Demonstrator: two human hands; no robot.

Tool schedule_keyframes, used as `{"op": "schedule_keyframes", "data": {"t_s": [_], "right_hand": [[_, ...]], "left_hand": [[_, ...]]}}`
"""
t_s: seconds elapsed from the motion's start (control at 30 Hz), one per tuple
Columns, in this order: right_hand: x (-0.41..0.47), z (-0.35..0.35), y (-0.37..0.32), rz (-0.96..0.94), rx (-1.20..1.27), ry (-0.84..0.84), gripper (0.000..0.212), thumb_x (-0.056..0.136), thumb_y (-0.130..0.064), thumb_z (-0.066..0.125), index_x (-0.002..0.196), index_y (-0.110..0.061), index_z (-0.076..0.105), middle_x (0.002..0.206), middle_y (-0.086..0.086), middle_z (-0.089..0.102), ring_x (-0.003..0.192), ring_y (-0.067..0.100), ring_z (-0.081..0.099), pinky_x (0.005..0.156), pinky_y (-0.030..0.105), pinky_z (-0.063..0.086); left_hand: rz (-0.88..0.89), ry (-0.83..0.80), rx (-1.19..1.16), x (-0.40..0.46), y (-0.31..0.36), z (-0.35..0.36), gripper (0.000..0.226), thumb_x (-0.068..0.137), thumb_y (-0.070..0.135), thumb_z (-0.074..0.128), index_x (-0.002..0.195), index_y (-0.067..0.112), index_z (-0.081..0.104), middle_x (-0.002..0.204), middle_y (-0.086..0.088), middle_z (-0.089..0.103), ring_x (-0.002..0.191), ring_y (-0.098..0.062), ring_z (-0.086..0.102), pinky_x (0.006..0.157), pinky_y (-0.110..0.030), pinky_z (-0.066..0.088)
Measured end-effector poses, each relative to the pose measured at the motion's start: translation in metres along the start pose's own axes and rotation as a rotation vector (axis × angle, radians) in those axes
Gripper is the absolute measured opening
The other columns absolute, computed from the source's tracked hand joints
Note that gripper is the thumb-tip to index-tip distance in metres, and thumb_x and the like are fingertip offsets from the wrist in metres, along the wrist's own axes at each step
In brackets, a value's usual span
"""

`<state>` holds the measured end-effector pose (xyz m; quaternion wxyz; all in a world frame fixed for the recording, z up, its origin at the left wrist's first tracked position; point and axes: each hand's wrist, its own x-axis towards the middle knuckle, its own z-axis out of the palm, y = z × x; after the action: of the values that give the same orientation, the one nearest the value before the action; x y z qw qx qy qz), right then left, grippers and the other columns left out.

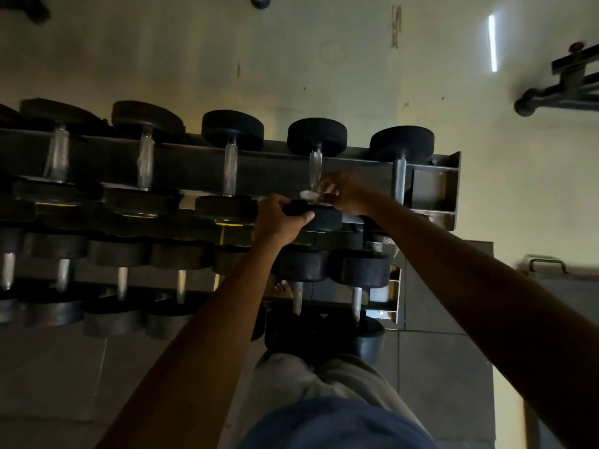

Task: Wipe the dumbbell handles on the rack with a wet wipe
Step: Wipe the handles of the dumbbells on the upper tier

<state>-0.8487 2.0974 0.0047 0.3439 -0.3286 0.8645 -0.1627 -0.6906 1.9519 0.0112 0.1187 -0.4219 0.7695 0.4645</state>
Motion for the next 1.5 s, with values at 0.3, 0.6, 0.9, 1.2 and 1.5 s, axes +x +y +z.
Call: {"op": "schedule_keyframes", "data": {"t_s": [0.3, 0.6, 0.9, 1.2, 1.5], "right_hand": [[-0.006, 0.005, -0.003, 0.108, 0.176, 0.025, 0.025, 0.090, -0.044, 0.074, 0.106, -0.027, 0.066, 0.103, -0.007, 0.064, 0.099, 0.012, 0.061, 0.085, 0.032, 0.048], [-0.004, 0.009, 0.006, 0.227, 0.397, -0.066, 0.012, 0.099, -0.007, 0.060, 0.106, -0.016, 0.064, 0.101, 0.001, 0.064, 0.088, 0.009, 0.060, 0.076, 0.026, 0.050], [0.006, 0.017, 0.011, 0.259, 0.461, -0.026, 0.015, 0.094, -0.022, 0.073, 0.109, -0.018, 0.072, 0.101, -0.004, 0.071, 0.096, 0.011, 0.067, 0.091, 0.033, 0.056], [-0.008, 0.017, -0.008, 0.069, 0.280, 0.260, 0.025, 0.088, -0.038, 0.079, 0.110, -0.027, 0.072, 0.105, -0.012, 0.071, 0.094, 0.000, 0.065, 0.078, 0.014, 0.045], [-0.001, 0.011, -0.005, 0.092, 0.216, 0.057, 0.017, 0.090, -0.031, 0.077, 0.098, -0.034, 0.063, 0.097, -0.017, 0.057, 0.100, 0.008, 0.058, 0.073, 0.018, 0.039]], "left_hand": [[0.021, -0.006, 0.002, -0.002, 0.002, -0.001, 0.058, 0.081, 0.041, 0.092, 0.125, 0.020, 0.061, 0.120, -0.003, 0.068, 0.108, -0.021, 0.066, 0.093, -0.042, 0.058], [0.014, -0.013, -0.017, -0.002, 0.000, 0.000, 0.060, 0.081, 0.043, 0.092, 0.126, 0.022, 0.059, 0.121, 0.001, 0.063, 0.106, -0.017, 0.063, 0.088, -0.040, 0.059], [-0.020, -0.033, -0.007, 0.005, -0.003, 0.000, 0.054, 0.078, 0.048, 0.093, 0.113, 0.034, 0.053, 0.121, 0.002, 0.063, 0.105, -0.020, 0.067, 0.084, -0.051, 0.065], [-0.033, -0.034, -0.014, 0.007, -0.007, 0.002, 0.065, 0.071, 0.057, 0.093, 0.118, 0.035, 0.055, 0.125, 0.001, 0.064, 0.107, -0.023, 0.067, 0.086, -0.052, 0.064], [-0.027, -0.044, 0.006, 0.005, -0.005, 0.002, 0.060, 0.072, 0.057, 0.092, 0.114, 0.038, 0.052, 0.125, 0.001, 0.062, 0.105, -0.022, 0.066, 0.084, -0.051, 0.064]]}}
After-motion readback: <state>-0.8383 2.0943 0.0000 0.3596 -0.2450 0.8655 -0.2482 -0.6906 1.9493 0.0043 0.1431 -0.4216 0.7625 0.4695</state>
